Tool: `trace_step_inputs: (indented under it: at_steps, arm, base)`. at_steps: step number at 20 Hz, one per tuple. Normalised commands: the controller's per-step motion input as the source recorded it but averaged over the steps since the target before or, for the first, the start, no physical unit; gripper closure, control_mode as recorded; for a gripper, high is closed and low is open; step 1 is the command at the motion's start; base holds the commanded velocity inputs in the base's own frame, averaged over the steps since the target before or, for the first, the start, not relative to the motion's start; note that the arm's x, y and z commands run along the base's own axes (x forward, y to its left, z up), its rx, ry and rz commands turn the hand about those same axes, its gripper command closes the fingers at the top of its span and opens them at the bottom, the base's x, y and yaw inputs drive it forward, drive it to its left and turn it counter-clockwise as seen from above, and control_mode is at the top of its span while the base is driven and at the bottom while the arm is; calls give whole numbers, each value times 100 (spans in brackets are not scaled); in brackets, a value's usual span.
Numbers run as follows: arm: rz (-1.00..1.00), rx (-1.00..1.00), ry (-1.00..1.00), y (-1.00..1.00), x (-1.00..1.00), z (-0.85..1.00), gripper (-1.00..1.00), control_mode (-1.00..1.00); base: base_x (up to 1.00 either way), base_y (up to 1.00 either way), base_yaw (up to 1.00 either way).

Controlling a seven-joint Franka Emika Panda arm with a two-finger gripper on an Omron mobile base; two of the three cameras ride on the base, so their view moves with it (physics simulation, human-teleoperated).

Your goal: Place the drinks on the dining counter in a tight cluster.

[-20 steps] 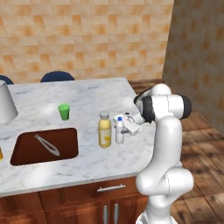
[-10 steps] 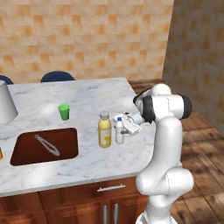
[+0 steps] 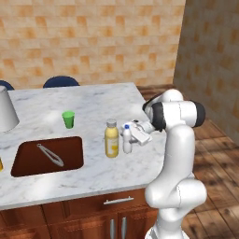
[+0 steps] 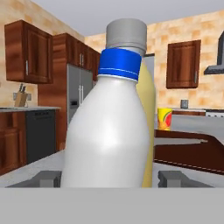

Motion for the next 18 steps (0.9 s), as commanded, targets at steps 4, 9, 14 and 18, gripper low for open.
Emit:
trace_step_inputs:
  at_steps: [4,9,14,18]
  arm:
    - [0,0,-11,-7,-8,-3,-100,-100]
    - [0,1,-6,-7,-3,0,-100,-100]
    - [0,3,0,-11,4,-1,-100,-100]
    - [0,5,0,-19,9,-3,-100,-100]
  base:
    - [0,0,0]
    - [0,0,0]
    - [0,0,0]
    - [0,0,0]
